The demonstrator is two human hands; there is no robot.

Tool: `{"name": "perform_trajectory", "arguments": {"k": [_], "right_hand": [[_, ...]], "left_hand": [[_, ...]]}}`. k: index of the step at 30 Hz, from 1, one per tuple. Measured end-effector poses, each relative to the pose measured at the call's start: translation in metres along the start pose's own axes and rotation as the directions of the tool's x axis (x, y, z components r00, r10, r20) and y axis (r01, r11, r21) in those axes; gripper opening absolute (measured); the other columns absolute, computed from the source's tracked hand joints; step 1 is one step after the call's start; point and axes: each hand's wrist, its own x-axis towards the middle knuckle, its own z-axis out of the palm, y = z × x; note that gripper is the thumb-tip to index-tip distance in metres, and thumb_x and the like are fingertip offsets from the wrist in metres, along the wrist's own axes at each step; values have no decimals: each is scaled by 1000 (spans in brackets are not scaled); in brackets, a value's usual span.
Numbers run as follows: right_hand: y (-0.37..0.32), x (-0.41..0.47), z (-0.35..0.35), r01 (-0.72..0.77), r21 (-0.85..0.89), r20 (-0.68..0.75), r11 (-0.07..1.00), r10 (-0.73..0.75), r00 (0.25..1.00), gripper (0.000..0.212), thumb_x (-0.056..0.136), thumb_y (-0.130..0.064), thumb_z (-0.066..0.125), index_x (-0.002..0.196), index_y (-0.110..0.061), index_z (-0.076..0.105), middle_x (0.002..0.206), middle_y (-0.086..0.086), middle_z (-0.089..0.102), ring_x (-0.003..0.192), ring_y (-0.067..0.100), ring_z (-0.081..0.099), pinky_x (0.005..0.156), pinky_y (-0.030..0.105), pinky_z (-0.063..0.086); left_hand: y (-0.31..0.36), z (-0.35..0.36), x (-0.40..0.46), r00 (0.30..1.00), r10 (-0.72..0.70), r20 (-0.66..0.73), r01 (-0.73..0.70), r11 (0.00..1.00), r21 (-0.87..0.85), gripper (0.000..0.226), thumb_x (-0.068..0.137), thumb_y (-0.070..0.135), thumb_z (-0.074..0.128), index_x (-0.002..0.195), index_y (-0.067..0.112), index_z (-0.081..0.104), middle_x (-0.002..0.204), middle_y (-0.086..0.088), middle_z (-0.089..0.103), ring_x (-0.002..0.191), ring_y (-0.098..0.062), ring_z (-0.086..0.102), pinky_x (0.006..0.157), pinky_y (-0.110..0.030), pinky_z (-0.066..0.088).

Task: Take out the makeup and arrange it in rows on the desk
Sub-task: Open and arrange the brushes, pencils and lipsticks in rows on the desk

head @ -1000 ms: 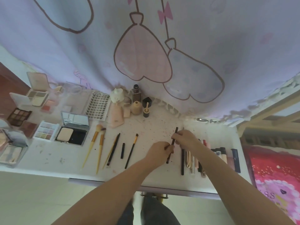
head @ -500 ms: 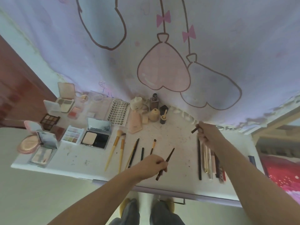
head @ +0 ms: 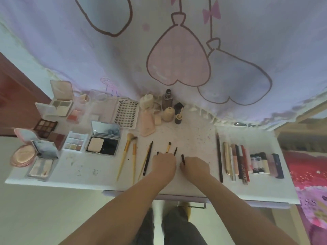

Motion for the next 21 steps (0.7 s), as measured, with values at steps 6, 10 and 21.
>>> {"name": "perform_trajectory", "arguments": {"k": [6, 10, 21], "right_hand": [[-35, 13, 7, 102, -113, 7, 988, -102, 995, 34, 100, -22, 31, 100, -10, 63, 98, 6, 66, 88, 25, 63, 62, 27, 41], [-47, 19, 7, 124, -67, 7, 990, -124, 992, 38, 100, -29, 30, 100, -11, 64, 100, 7, 65, 90, 26, 63, 63, 28, 40], [103, 61, -79, -117, 73, -174, 991, 128, 977, 28, 96, -29, 37, 102, -10, 57, 95, 6, 62, 79, 22, 54, 68, 29, 40]], "left_hand": [[-30, 5, 4, 998, -48, -28, 48, 999, -6, 21, 96, 15, 39, 94, 12, 60, 92, -6, 63, 89, -24, 56, 58, -32, 35], [-43, 4, 8, 997, -45, -55, 45, 999, -5, 21, 97, 18, 38, 101, 12, 58, 98, -6, 63, 96, -25, 54, 63, -32, 37], [75, -25, 39, 977, 172, -123, -194, 959, -207, 29, 100, 32, 31, 107, 11, 50, 106, -8, 57, 99, -27, 51, 69, -34, 35]]}}
